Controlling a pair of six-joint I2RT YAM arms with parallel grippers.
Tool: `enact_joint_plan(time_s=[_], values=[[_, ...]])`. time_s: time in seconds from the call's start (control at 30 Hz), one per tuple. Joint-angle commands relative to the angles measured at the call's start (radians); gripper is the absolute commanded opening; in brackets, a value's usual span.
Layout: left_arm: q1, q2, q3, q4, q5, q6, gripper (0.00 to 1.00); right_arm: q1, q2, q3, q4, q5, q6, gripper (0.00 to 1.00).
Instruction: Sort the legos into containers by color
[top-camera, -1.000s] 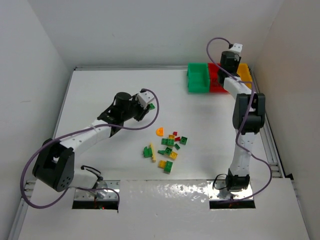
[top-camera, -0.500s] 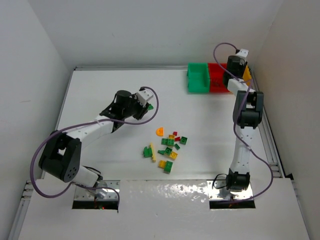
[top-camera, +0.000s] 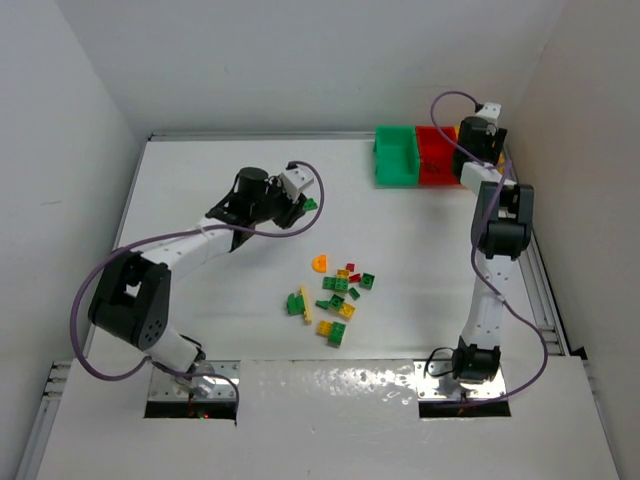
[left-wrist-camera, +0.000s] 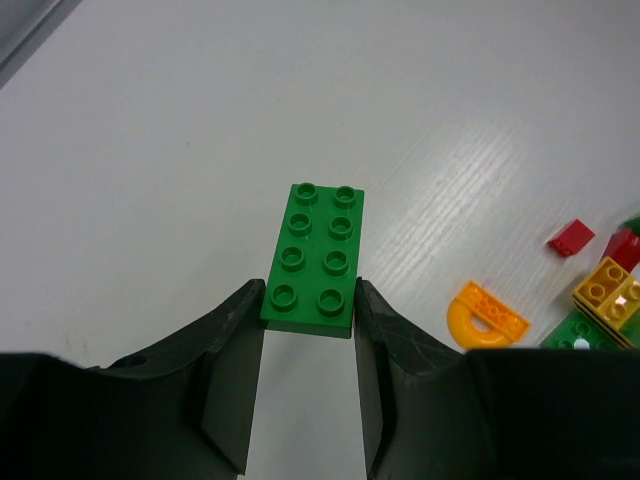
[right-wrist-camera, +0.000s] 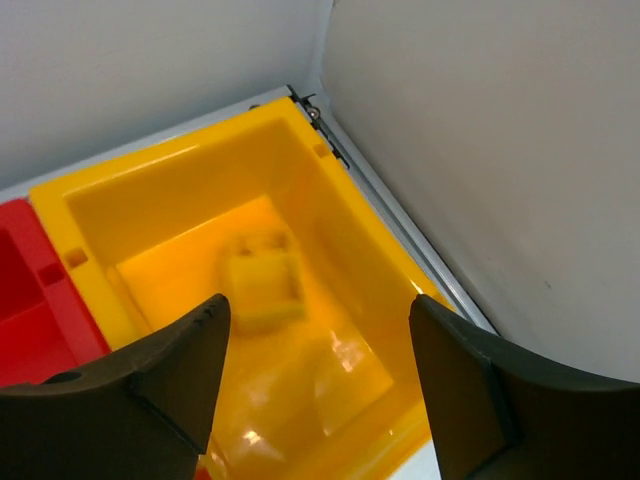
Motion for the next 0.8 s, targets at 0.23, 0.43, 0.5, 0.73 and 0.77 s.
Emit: enact_joint_plan(time_s=[0.23,0.43,0.5,0.73,0.77], values=[[-0.03,0.186,0.338,0.015,0.039,-0.059,0.0,0.072,-0.267,-0.298,0.2,-0.223,-0.173,0.84],[-0.076,0.37,0.563,0.03,0.019,-0.106,0.0,0.085,-0.365,-0.423,0.25,-0.22,-0.004,0.85],[-0.093,0.439,0.614,0.052,-0.019,-0.123,0.0,0.092,-0.41,-0.446,0.245,-0.28,0.04,0.85],[-0.114,0.806,1.234,-0.104,-0.024,-0.266,0.0,0.098,-0.595,-0.605,0.225,-0.628,0.171,0.86],[-0.119,0.878,1.284,-0.101,-0.021,-0.27,0.0,0.096,-0.611,-0.61,0.214,-0.625,0.184,0.85]])
